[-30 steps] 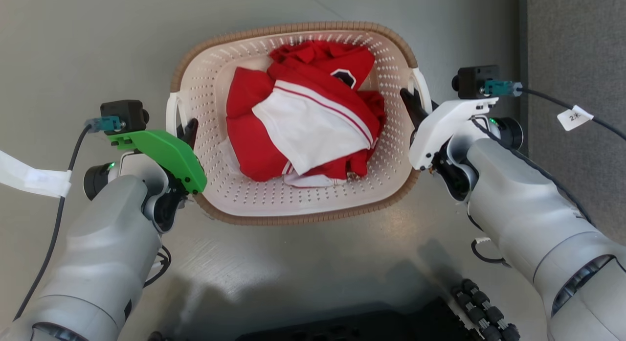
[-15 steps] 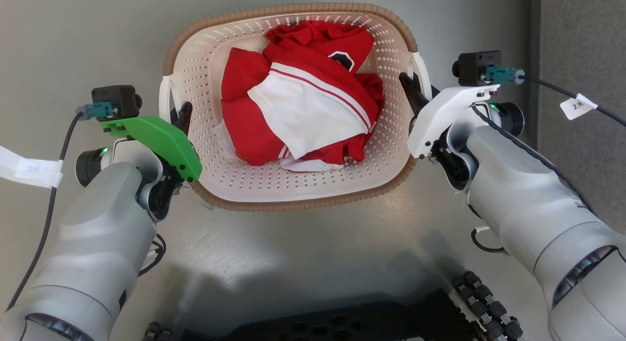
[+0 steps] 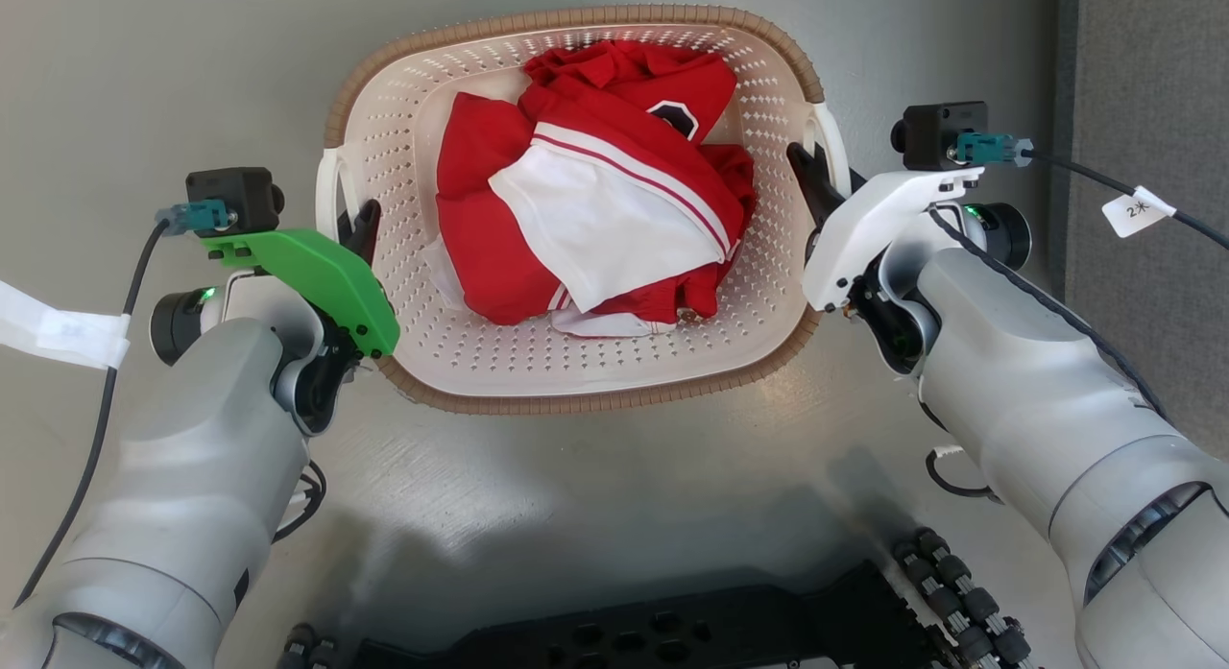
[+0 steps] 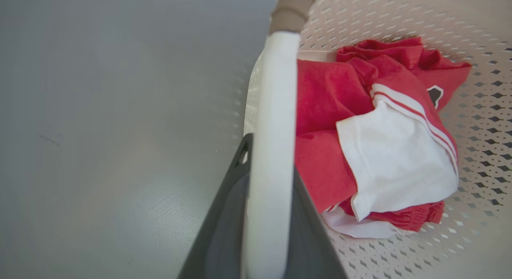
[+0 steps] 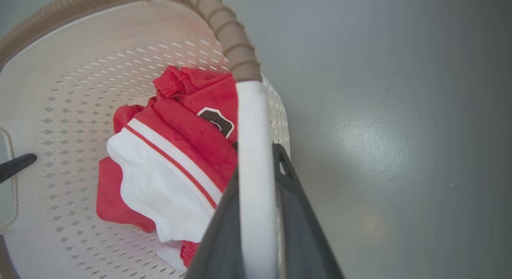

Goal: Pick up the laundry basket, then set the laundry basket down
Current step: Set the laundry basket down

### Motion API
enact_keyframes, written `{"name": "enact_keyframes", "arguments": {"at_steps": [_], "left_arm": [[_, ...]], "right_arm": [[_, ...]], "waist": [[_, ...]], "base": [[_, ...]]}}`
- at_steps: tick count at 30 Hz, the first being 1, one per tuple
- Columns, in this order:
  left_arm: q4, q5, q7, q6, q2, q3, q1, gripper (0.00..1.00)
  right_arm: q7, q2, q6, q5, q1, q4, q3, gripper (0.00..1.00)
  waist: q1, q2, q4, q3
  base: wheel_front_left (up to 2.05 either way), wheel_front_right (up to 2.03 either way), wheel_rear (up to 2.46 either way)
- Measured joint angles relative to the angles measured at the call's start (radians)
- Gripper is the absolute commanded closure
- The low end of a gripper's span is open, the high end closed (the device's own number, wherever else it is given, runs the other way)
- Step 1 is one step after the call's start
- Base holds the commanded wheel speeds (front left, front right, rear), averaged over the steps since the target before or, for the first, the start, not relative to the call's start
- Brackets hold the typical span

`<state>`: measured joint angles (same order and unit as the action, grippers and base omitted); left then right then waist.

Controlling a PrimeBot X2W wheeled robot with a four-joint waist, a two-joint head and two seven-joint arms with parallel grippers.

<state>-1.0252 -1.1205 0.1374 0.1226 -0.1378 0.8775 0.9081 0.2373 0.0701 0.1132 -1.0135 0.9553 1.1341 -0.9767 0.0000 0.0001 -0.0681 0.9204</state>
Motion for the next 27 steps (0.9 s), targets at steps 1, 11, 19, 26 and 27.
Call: {"name": "enact_keyframes", "arguments": {"at_steps": [1, 11, 19, 26, 27], "left_arm": [[0.000, 0.000, 0.000, 0.000, 0.000, 0.002, 0.000, 1.00], [0.007, -0.012, 0.000, 0.002, 0.003, 0.012, 0.018, 0.00], [0.008, -0.030, -0.004, 0.002, 0.007, 0.024, 0.020, 0.00], [0.005, -0.031, -0.004, 0.002, 0.006, 0.031, 0.022, 0.00], [0.004, -0.031, -0.004, 0.002, 0.006, 0.033, 0.023, 0.00]], "right_arm": [[0.000, 0.000, 0.000, 0.000, 0.000, 0.000, -0.001, 1.00], [0.001, -0.004, -0.010, -0.026, 0.000, 0.013, -0.003, 0.00], [0.001, -0.010, -0.011, -0.034, 0.000, 0.013, -0.007, 0.00], [0.001, -0.010, -0.025, -0.037, 0.001, 0.017, -0.014, 0.00], [0.001, -0.010, -0.027, -0.037, 0.001, 0.018, -0.015, 0.00]], "waist": [[0.0000, 0.0000, 0.000, 0.001], [0.0000, 0.0000, 0.000, 0.009], [0.0000, 0.0000, 0.003, 0.012], [0.0000, 0.0000, 0.005, 0.008], [0.0000, 0.0000, 0.005, 0.007]], "base": [[0.00, 0.00, 0.00], [0.00, 0.00, 0.00], [0.00, 0.00, 0.00], [0.00, 0.00, 0.00], [0.00, 0.00, 0.00]]}}
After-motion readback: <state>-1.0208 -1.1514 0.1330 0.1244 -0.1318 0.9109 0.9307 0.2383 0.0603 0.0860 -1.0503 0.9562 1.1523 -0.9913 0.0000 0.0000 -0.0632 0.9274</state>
